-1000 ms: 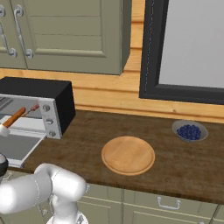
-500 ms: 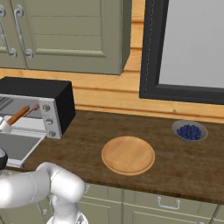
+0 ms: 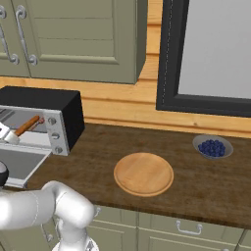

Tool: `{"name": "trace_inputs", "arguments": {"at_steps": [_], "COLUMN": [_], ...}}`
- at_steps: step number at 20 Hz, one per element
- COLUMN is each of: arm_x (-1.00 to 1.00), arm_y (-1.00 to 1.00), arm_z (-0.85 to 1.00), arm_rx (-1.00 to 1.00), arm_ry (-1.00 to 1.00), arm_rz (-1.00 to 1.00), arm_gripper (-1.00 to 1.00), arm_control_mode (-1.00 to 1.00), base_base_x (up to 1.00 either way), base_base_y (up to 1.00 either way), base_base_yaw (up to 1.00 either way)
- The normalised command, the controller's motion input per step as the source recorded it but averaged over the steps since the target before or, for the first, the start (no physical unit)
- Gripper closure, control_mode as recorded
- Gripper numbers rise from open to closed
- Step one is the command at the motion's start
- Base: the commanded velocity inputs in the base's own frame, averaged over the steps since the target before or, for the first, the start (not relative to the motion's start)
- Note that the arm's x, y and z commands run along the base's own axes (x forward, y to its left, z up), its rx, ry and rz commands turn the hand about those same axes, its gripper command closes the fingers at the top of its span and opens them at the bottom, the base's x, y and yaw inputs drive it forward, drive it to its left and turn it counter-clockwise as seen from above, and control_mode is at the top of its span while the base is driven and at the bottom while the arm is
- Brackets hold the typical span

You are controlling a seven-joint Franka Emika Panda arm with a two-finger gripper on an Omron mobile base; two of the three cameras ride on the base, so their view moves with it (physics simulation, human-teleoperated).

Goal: Pick up the kebab skewer and baguette bread, and place them inside the toaster oven. Close the toaster oven door and start by setting the timer.

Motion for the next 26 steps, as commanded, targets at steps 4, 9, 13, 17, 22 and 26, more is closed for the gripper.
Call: {"name": "trace_inputs", "arguments": {"at_steps": [4, 9, 13, 17, 22, 26], "arm_x": [0.37, 0.41, 0.28, 0.14, 0.0, 0.07], "arm_y": [-0.02, 0.0, 0.0, 0.01, 0.0, 0.0], "arm_z": [0.0, 0.0, 0.0, 0.0, 0.0, 0.0], "arm_rx": [0.0, 0.0, -0.01, -0.04, -0.05, 0.0], "arm_ry": [0.0, 0.0, 0.0, -0.01, -0.12, -0.07], "arm_rz": [0.0, 0.0, 0.0, 0.0, 0.0, 0.0], "arm_gripper": [1.0, 1.0, 1.0, 1.0, 1.0, 1.0], "arm_control_mode": [-1.0, -1.0, -1.0, -1.0, -1.0, -1.0], "base_base_x": [0.0, 0.0, 0.0, 0.0, 0.0, 0.0], "base_base_y": [0.0, 0.0, 0.0, 0.0, 0.0, 0.0], "base_base_yaw": [0.0, 0.0, 0.0, 0.0, 0.0, 0.0]}}
